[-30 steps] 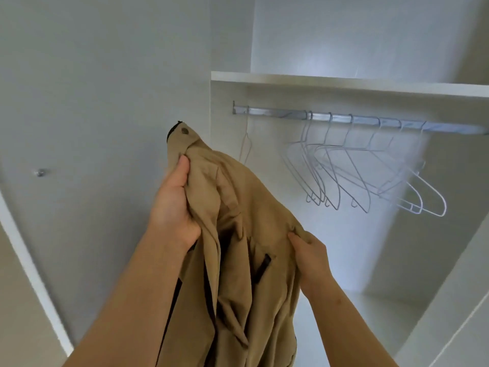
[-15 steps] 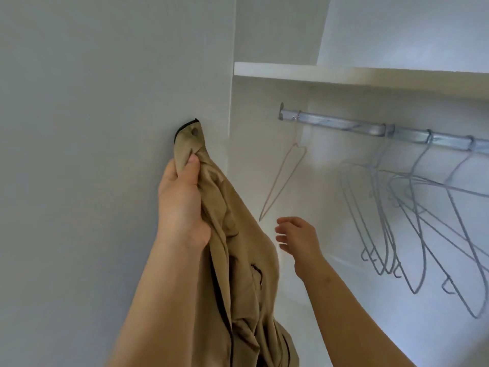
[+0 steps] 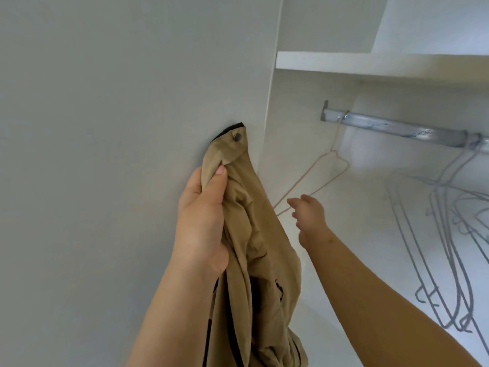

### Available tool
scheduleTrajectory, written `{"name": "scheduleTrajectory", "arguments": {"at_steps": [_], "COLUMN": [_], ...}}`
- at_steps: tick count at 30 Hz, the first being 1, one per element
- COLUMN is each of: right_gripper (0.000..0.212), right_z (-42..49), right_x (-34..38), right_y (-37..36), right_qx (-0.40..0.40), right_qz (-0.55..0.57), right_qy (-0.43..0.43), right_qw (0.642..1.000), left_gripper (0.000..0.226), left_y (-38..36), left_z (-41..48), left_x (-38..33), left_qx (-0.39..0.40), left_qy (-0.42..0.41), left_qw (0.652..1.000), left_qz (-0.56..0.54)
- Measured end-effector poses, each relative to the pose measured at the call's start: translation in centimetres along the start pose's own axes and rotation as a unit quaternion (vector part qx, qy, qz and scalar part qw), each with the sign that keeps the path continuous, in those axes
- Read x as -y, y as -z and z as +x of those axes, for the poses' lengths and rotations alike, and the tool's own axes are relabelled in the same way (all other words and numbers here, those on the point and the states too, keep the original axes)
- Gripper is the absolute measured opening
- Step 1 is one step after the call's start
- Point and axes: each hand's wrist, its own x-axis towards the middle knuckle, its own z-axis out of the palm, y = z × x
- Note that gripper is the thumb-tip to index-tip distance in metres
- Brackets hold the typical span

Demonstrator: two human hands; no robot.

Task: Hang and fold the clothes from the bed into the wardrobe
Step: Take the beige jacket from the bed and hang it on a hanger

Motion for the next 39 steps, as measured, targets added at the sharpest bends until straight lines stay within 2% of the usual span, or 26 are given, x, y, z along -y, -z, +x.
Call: {"name": "scheduleTrajectory", "arguments": {"at_steps": [3, 8, 11, 13, 16, 18, 20, 28, 30, 32, 33, 39], "right_gripper": [0.059, 0.035, 0.055, 0.070, 0.076, 0.081, 0.082, 0.066, 0.054, 0.027, 0.020, 0.018], "right_z": [0.2, 0.4, 0.5, 0.7, 1.2, 1.6, 1.6, 2.0, 2.4, 2.6, 2.5, 2.0], "right_x": [1.0, 2.0, 1.9, 1.8, 1.4, 1.1, 1.0, 1.3, 1.4, 1.7, 1.9, 3.2], "right_y": [-0.4, -0.5, -1.0, -1.2, -1.1, -1.1, -1.4, -2.6, -2.8, -2.8, -2.7, -0.1], "right_qx": [0.015, 0.040, 0.028, -0.013, -0.088, -0.087, -0.048, 0.083, 0.059, 0.018, 0.006, -0.024], "right_qz": [0.016, 0.018, 0.028, 0.042, 0.036, 0.018, 0.041, 0.127, 0.152, 0.189, 0.204, 0.244], "right_qy": [-0.013, -0.044, -0.053, -0.059, -0.082, -0.088, -0.093, -0.092, -0.075, -0.058, -0.048, -0.023], "right_qw": [1.000, 0.998, 0.998, 0.997, 0.992, 0.992, 0.994, 0.984, 0.984, 0.980, 0.978, 0.969], "left_gripper": [0.020, 0.020, 0.021, 0.021, 0.022, 0.021, 0.020, 0.021, 0.023, 0.026, 0.027, 0.025], "left_y": [-0.5, -0.8, -0.8, -0.7, -0.7, -0.6, -0.6, -0.8, -0.6, -0.5, -0.4, -0.5], "left_z": [0.2, 0.3, 0.3, 0.3, 0.3, 0.4, 0.5, 1.0, 1.3, 1.6, 1.7, 1.6], "left_x": [0.4, 0.8, 0.8, 0.8, 0.8, 0.7, 0.7, 0.6, 0.7, 0.8, 0.8, 1.0], "left_qx": [-0.005, 0.001, 0.006, 0.010, 0.018, 0.023, 0.025, 0.040, 0.040, 0.038, 0.037, 0.041], "left_qy": [0.005, 0.005, 0.006, 0.011, 0.018, 0.021, 0.022, 0.028, 0.031, 0.034, 0.035, 0.036], "left_qw": [1.000, 1.000, 1.000, 1.000, 1.000, 1.000, 0.999, 0.999, 0.999, 0.999, 0.999, 0.998], "left_qz": [-0.004, -0.013, -0.010, -0.004, 0.001, 0.000, 0.000, -0.011, -0.008, -0.006, -0.005, 0.004]}}
